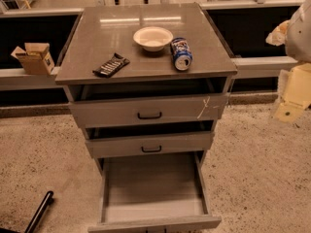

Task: Place rxbar chocolate into bottom drawer

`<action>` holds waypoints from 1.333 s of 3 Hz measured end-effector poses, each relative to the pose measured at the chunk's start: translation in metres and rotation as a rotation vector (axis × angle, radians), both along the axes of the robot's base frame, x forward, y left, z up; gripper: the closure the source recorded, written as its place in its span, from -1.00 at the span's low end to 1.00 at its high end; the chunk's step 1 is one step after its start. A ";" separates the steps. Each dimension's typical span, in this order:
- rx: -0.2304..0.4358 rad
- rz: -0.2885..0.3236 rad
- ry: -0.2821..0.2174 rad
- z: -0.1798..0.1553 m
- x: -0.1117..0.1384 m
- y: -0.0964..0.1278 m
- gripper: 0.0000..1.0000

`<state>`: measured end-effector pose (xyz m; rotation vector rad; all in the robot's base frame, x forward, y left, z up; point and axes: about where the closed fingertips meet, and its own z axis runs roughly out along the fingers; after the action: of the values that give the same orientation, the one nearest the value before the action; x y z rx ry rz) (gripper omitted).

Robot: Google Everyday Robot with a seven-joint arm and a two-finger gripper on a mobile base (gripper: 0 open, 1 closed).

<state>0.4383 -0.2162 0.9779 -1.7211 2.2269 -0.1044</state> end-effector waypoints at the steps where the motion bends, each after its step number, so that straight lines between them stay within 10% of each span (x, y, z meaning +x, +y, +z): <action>1: 0.001 0.002 -0.003 0.001 0.000 0.001 -1.00; 4: 0.048 0.185 0.048 -0.024 0.017 0.074 -1.00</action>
Offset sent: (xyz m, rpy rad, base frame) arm 0.0283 0.0526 -0.0200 0.0647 0.0638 0.1363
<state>0.4555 -0.1417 0.9540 -1.9113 2.0732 0.0339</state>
